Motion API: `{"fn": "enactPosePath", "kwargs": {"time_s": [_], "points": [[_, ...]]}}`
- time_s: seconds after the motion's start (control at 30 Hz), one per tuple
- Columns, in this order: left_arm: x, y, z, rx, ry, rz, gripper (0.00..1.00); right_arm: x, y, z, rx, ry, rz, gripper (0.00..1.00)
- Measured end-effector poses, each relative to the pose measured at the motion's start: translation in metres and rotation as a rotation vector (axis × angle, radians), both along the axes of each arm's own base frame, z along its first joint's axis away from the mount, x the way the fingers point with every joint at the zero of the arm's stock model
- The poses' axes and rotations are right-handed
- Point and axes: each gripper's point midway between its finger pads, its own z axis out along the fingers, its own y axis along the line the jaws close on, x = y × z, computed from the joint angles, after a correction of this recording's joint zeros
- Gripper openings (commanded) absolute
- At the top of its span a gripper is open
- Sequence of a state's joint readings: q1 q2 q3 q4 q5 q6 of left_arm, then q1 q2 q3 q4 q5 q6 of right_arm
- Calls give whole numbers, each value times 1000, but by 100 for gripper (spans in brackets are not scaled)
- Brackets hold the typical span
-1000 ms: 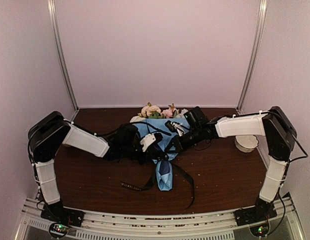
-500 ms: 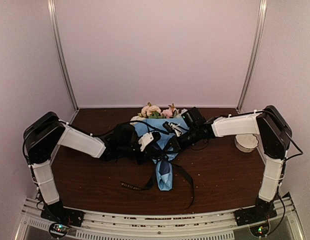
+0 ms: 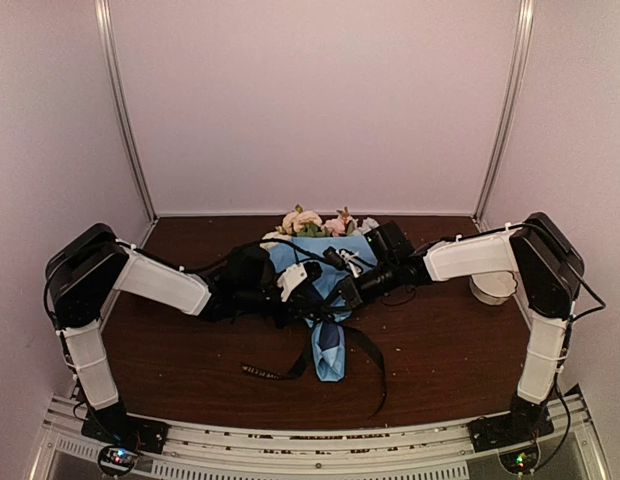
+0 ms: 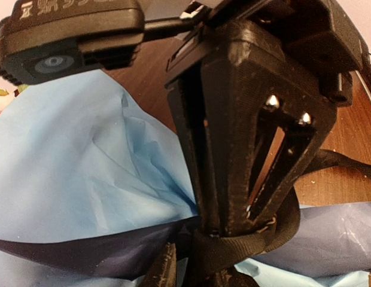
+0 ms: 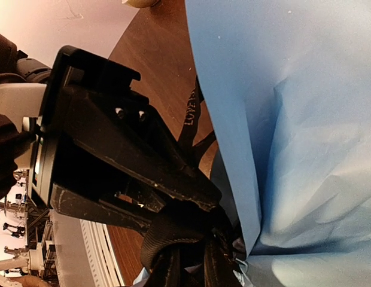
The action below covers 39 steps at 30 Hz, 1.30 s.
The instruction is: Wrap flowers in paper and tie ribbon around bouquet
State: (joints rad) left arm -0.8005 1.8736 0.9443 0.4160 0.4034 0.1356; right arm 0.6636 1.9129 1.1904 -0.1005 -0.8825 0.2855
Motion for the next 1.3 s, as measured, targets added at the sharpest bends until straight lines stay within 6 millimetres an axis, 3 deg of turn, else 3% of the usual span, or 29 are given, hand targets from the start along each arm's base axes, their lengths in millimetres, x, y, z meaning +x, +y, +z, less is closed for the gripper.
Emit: {"fn": "enactPosePath", "kwargs": {"time_s": [0.13,0.37,0.57,0.67,0.8,1.0,1.13,1.3], "points": [[1,1,-3,7,1,7,30,3,2,4,16,-6,-10,16],[6,3,-13,40,10,36,30,10,6,10,42,-14,-36,25],[10,4,-14,45,9,56,29,10,5,6,21,-22,-46,23],[10,4,-13,39,16,61,16,11,3,1,-4,-33,-51,22],[9,3,-16,38,32,61,0,11,1,-3,-24,-34,-61,29],[6,1,-16,31,42,42,0,12,-2,3,-12,-40,-68,33],[6,1,-15,28,41,40,0,17,-9,11,10,-50,-96,25],[7,0,-12,17,32,40,0,25,-19,4,-14,-40,-150,22]]}}
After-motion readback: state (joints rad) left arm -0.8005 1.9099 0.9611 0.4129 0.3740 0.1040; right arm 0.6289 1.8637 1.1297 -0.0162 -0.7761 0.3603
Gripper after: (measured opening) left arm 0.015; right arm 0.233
